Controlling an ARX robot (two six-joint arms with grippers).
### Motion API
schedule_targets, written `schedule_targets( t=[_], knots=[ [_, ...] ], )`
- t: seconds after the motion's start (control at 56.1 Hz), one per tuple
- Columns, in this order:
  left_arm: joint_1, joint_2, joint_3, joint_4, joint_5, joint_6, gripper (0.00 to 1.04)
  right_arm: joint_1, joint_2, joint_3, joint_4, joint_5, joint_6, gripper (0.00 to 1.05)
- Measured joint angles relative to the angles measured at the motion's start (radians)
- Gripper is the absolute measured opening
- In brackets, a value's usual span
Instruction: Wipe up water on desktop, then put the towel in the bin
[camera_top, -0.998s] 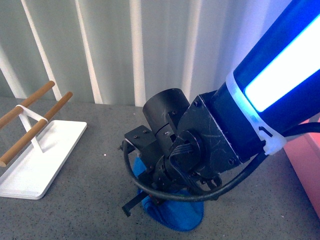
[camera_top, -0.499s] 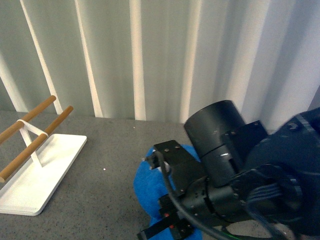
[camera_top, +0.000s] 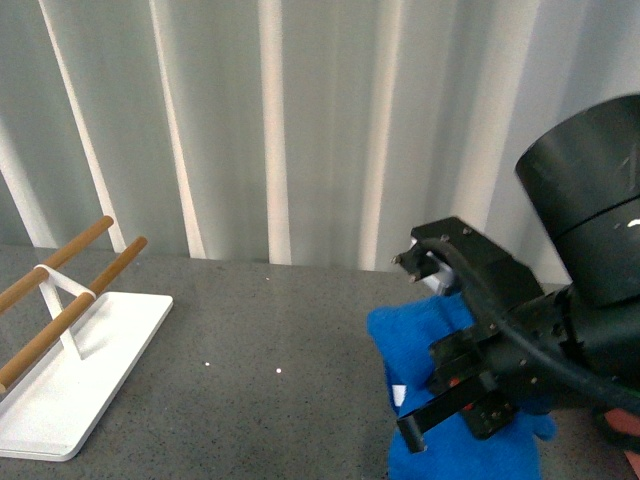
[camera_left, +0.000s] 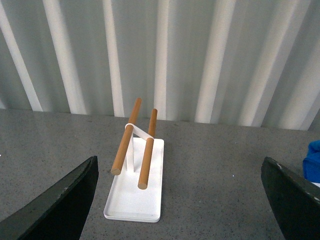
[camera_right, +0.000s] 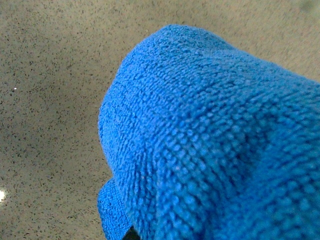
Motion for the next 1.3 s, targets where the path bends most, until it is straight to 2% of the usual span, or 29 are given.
schedule_targets(
  t=[0.214,0.374,0.57,0.677,0.873,1.033,1.3],
  knots=[
    [0.0,0.0,0.0,0.0,0.0,0.0,0.98,-0.013,-0.124,0.023,-0.028,0.057,-0.116,0.05],
    [0.0,0.0,0.0,0.0,0.0,0.0,0.98,-0.048,-0.236,0.042,-0.021,0.156,-0.171,0.05],
    [0.0,0.0,0.0,0.0,0.0,0.0,0.98,-0.122,-0.309,0.066,-0.009,0.281,-0.17,0.05],
    [0.0,0.0,0.0,0.0,0.0,0.0,0.98,-0.21,-0.322,0.113,-0.09,0.358,-0.072,0.05],
    [0.0,0.0,0.0,0.0,0.0,0.0,0.98,-0.375,-0.283,0.201,-0.357,0.3,0.163,0.05],
    [0.0,0.0,0.0,0.0,0.0,0.0,0.98,-0.513,-0.195,0.274,-0.509,0.253,0.211,0.05],
    [0.0,0.0,0.0,0.0,0.0,0.0,0.98,-0.57,-0.146,0.262,-0.489,0.294,0.14,0.05]
  ],
)
